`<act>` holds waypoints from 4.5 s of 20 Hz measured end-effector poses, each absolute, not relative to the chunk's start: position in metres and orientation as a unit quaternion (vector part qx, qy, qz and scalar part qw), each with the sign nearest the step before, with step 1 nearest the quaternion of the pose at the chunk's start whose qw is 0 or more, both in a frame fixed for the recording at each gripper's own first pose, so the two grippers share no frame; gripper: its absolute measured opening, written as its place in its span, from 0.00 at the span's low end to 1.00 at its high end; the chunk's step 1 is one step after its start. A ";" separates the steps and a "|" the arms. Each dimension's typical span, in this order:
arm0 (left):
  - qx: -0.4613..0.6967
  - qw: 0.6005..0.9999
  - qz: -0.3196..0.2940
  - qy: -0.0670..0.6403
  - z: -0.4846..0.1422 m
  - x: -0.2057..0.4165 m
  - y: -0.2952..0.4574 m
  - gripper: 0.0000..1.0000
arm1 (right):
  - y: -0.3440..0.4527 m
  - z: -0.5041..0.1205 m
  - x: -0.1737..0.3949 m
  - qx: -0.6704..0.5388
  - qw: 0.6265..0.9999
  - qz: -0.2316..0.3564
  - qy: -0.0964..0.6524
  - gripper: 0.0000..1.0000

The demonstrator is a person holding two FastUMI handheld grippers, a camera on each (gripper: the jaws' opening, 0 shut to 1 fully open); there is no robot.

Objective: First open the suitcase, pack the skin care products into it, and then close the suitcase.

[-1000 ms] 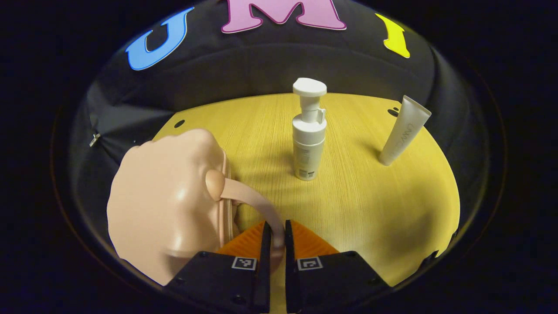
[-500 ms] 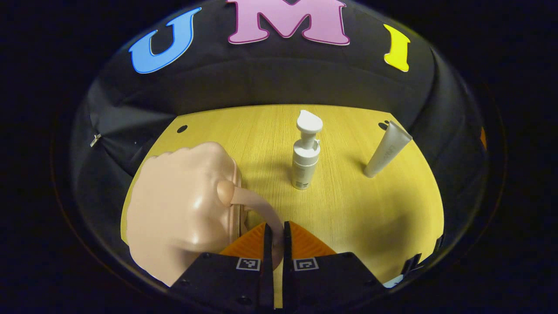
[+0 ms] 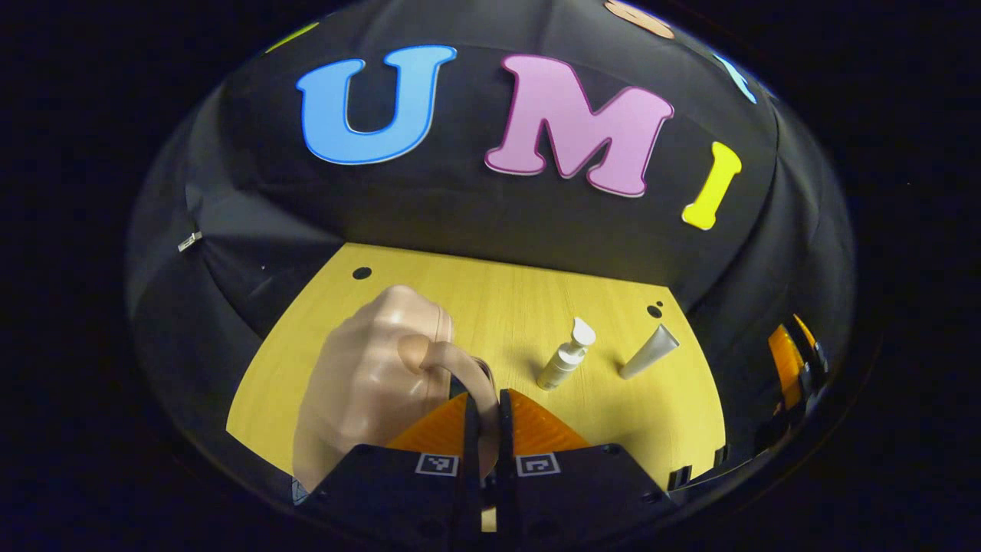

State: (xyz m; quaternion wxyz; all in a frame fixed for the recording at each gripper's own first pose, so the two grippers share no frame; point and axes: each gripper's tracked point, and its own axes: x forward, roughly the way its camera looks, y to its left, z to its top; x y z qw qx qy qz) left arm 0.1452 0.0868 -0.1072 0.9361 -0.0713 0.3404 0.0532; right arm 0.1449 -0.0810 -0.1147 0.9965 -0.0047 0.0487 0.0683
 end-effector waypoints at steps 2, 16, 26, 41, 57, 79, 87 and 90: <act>-0.063 0.941 0.066 0.326 -0.086 0.138 0.138 0.13 | -0.049 -0.103 0.139 0.008 0.996 0.069 0.047 0.96; -0.054 0.917 0.117 0.376 -0.211 0.110 0.487 0.11 | 0.097 -0.086 0.125 -0.007 0.996 0.061 0.061 0.96; -0.120 0.888 0.161 0.414 -0.357 0.096 0.550 0.20 | 0.125 -0.112 0.114 -0.041 0.988 0.061 0.134 0.97; 0.050 0.990 -0.005 0.130 -0.134 0.135 0.227 0.96 | 0.058 -0.112 0.115 -0.004 0.997 0.022 0.080 0.96; 0.070 0.976 -0.100 0.181 -0.217 0.221 -0.064 0.95 | -0.053 -0.193 0.185 -0.009 0.994 0.035 0.106 0.96; 0.092 0.940 -0.047 0.325 -0.385 0.337 -0.090 0.95 | -0.058 -0.388 0.280 0.028 0.965 0.085 0.246 0.97; 0.062 0.932 -0.064 0.353 -0.372 0.314 -0.099 0.59 | -0.058 -0.408 0.282 0.016 0.960 0.086 0.265 0.95; 0.047 0.934 -0.071 0.348 -0.339 0.286 -0.096 0.58 | -0.059 -0.420 0.279 0.032 0.954 0.079 0.288 0.62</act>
